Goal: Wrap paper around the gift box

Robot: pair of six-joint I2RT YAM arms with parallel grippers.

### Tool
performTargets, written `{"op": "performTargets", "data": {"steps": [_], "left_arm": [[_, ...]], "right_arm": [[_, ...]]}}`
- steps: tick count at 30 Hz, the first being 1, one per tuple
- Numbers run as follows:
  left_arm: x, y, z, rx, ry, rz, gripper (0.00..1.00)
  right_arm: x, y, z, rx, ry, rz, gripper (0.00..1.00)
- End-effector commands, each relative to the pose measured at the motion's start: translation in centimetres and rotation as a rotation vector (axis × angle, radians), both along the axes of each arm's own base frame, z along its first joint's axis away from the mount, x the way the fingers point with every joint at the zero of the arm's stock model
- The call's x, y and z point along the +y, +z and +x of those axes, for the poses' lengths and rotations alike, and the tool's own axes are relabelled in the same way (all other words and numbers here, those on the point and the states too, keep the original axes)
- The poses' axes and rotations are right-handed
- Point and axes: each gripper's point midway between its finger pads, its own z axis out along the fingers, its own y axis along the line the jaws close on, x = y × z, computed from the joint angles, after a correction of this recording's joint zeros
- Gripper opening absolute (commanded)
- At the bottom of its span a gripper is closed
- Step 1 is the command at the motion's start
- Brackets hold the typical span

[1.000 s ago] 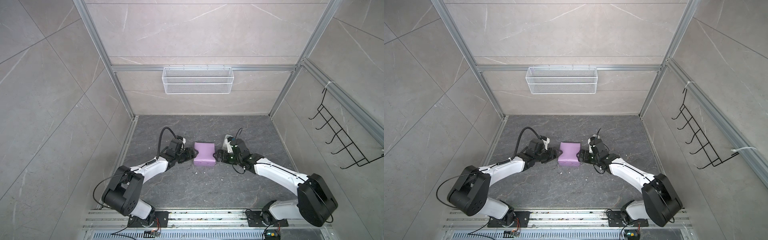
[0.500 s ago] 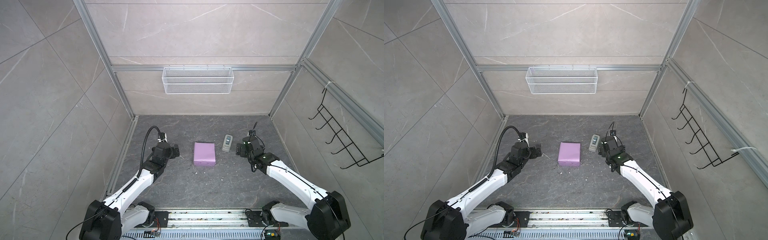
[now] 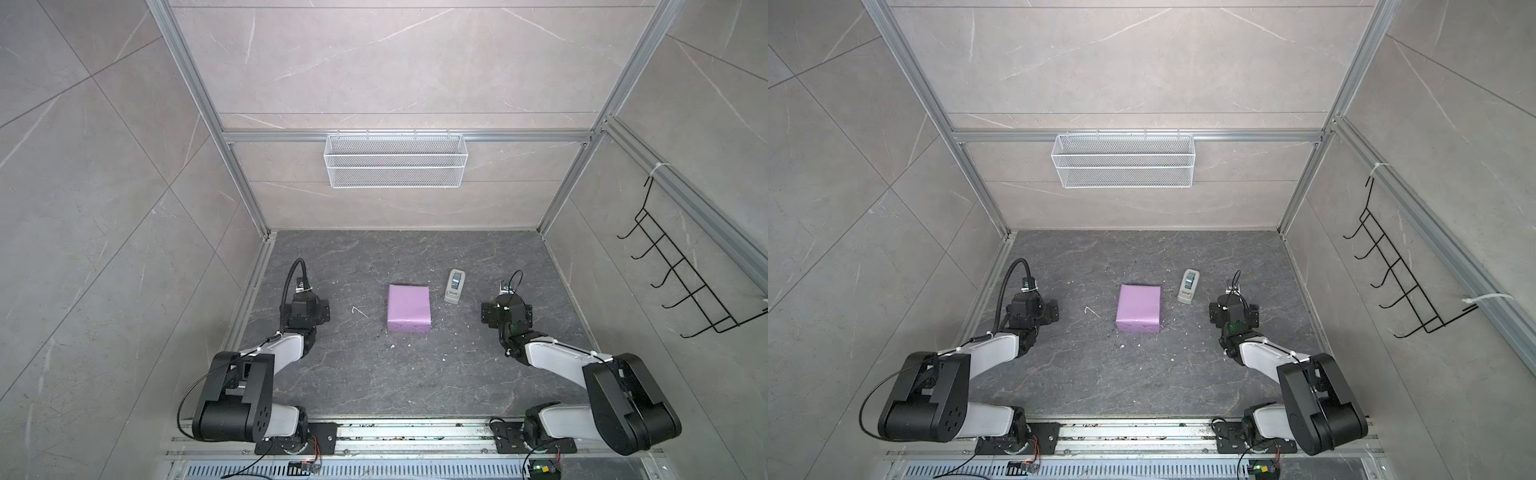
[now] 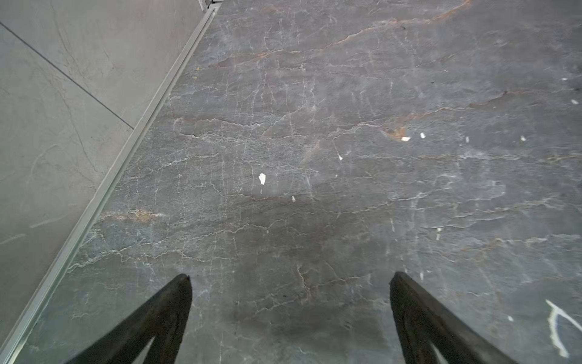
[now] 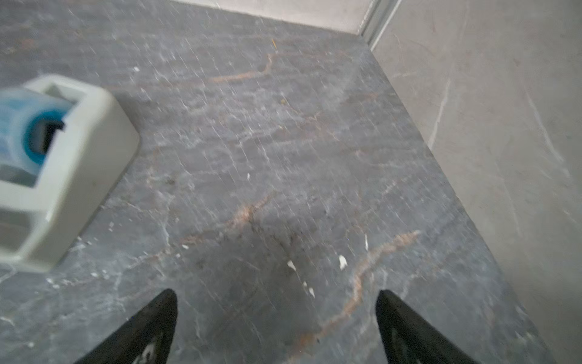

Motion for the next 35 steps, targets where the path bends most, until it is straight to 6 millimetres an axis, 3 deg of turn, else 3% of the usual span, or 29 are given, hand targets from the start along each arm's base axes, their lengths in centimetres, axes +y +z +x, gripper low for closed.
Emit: {"op": "performTargets", "data": {"steps": [1,5,9,35], "left_arm": [[-0.4,3.2,2.1,-0.156,-0.073,0.0,0.99],[-1.0,3.3,1.6,-0.203,-0.125,-0.003,0.99],[1.4,1.9,1.6,-0.293,-0.062,-0.075,0.99],[1.1,1.5,1.9,-0.245,-0.087,-0.089,1.0]], "right_arm": [[1.4,2.7,2.5,-0.154,0.107,0.084,1.0],[0.5,0.7,2.7,-0.205,0.117,0.141,1.0],[0.7,1.0,2.7,-0.232,0.149,0.146,1.0],[0.8,0.9,2.7,-0.222,0.153,0.132,0.99]]}}
